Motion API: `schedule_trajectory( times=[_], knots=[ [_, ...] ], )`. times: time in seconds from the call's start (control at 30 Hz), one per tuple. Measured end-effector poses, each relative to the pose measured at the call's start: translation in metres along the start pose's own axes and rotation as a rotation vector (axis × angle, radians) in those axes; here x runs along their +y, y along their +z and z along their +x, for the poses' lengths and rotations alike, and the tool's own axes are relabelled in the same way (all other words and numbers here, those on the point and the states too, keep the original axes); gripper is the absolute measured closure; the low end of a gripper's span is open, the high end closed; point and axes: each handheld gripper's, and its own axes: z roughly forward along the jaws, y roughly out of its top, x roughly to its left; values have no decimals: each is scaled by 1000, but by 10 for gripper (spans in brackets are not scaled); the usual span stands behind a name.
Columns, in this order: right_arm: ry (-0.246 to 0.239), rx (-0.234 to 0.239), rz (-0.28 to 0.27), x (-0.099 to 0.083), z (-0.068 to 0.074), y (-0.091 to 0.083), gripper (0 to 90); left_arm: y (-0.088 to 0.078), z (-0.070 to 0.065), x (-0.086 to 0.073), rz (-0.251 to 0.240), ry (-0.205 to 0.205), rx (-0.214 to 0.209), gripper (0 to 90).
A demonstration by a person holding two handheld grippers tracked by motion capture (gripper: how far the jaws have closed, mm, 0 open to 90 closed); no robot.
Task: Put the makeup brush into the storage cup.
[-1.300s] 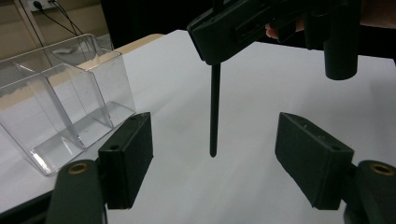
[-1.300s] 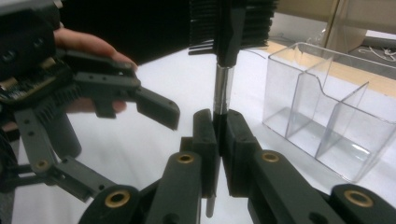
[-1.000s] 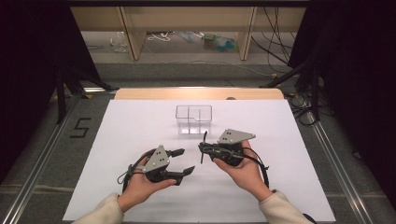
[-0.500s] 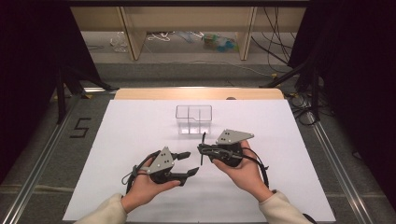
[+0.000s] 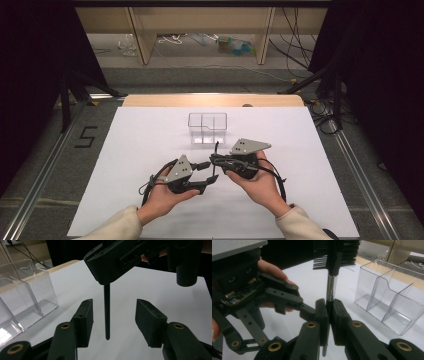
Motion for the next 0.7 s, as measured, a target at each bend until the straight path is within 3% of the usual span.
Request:
schedule_trajectory(
  times=[0.13, 0.43, 0.7],
  knots=[
    [5, 2, -3, 0, 1, 1, 854, 3, 2, 0, -9, 18, -5, 518],
    [11, 4, -9, 0, 3, 1, 853, 8, 2, 0, -24, -34, 9, 591],
    [23, 22, -14, 0, 3, 2, 853, 11, 3, 2, -46, -43, 14, 670]
  ],
)
